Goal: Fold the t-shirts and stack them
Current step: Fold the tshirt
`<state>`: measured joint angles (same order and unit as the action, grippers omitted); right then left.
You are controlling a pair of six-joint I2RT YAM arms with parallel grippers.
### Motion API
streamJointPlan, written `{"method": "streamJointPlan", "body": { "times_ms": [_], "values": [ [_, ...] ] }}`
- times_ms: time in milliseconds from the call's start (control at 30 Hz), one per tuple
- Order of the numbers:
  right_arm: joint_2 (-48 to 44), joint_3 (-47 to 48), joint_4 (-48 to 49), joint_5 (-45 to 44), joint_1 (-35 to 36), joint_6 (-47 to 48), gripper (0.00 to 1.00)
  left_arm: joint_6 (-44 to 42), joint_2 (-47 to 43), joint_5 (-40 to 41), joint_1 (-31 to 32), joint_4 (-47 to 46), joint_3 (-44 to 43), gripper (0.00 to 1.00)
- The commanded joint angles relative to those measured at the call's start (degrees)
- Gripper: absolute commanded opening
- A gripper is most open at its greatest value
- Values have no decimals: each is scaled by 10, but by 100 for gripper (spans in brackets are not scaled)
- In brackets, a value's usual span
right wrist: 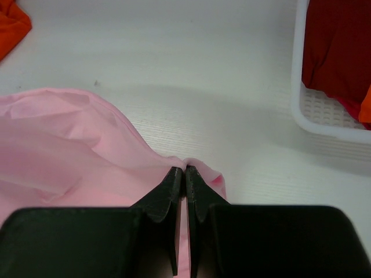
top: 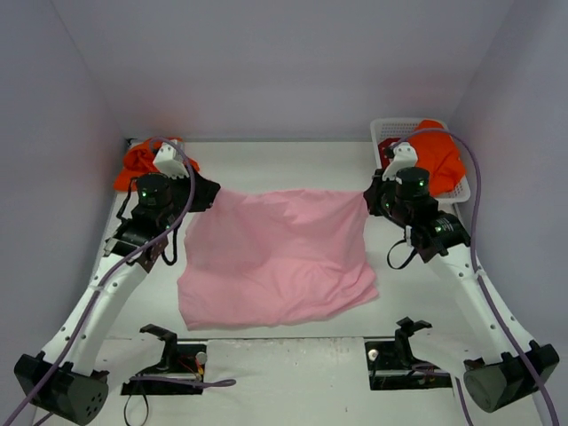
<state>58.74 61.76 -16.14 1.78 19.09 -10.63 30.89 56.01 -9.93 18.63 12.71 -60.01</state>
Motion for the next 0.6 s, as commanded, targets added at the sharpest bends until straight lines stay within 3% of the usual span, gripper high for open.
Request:
{"method": "streamJointPlan", "body": {
  "times_ms": [0,233,567],
  "values": [
    [28,-1,81,-15,-4,8,0,14,21,9,-2,-98,6,0],
    [77,6,117,-18,-5,14,0,24,78,31,-1,-150,18,0],
    [160,26,156,-57,-4,20,0,9,180,64,-4,-184,-44,0]
  ]
}}
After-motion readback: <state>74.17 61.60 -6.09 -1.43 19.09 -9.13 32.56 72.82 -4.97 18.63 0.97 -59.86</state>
